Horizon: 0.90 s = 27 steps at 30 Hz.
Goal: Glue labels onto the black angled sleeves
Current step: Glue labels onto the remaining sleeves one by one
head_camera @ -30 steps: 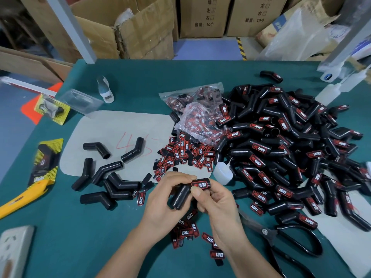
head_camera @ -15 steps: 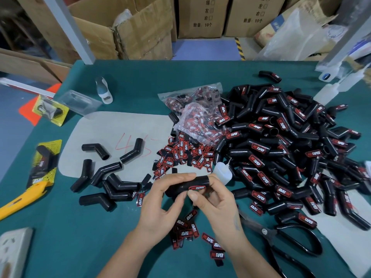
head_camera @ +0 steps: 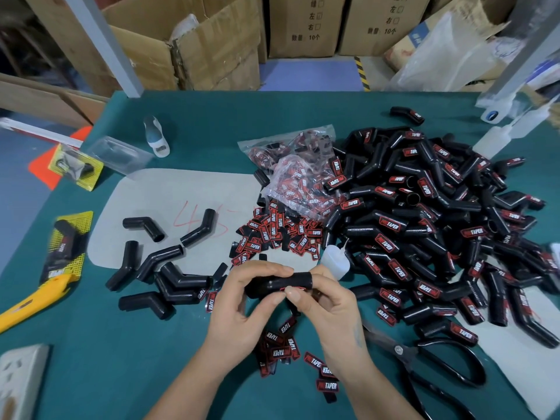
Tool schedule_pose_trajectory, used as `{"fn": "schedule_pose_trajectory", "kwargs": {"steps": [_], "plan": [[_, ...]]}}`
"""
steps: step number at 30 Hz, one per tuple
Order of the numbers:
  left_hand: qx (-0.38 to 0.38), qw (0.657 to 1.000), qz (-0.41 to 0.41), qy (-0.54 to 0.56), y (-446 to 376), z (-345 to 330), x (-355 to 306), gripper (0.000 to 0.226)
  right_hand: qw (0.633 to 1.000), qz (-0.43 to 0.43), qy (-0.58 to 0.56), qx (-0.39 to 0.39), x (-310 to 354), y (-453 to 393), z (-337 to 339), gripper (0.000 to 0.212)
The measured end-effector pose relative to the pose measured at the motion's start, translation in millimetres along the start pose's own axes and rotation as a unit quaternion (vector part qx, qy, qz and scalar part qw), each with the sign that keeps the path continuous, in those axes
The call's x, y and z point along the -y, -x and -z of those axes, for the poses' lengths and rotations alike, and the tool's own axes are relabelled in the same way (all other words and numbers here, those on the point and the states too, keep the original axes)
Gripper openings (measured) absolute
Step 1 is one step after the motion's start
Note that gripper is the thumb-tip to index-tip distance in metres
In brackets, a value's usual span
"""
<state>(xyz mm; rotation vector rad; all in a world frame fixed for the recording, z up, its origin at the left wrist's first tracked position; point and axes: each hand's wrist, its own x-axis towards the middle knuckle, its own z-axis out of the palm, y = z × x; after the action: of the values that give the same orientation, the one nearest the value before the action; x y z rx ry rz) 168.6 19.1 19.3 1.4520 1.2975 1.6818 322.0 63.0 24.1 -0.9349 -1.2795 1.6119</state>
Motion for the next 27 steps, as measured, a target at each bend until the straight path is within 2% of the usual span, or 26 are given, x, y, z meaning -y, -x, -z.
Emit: {"fn": "schedule_pose_trajectory", "kwargs": {"steps": [5, 11, 16, 21, 24, 27], "plan": [[-0.006, 1.0, 0.017, -0.002, -2.0, 0.6, -1.4, 0.038, 1.0, -0.002, 0.002, 0.01, 1.4, 0.1, 2.8, 0.03], [0.018, 0.999, 0.026, -0.036, -3.6, 2.4, 0.7, 0.025, 1.0, -0.011, 0.029, 0.004, 5.3, -1.5, 1.2, 0.032], [0.032, 0.997, 0.026, -0.069, -7.9, 5.8, 3.2, 0.019, 0.998, -0.008, 0.062, 0.006, 5.7, -0.9, 4.2, 0.046], [0.017, 0.998, 0.035, -0.056, -8.6, 5.4, 1.5, 0.018, 0.998, -0.002, 0.065, 0.027, 6.3, 0.7, 2.8, 0.023], [0.012, 0.999, 0.044, -0.023, -9.3, 6.7, -1.5, 0.029, 0.998, 0.011, 0.061, 0.028, 8.7, 1.9, 2.5, 0.019], [0.02, 0.998, 0.05, -0.018, -10.0, 7.8, -2.1, 0.028, 0.997, 0.034, 0.066, 0.017, 9.5, 0.7, 1.8, 0.017]]}}
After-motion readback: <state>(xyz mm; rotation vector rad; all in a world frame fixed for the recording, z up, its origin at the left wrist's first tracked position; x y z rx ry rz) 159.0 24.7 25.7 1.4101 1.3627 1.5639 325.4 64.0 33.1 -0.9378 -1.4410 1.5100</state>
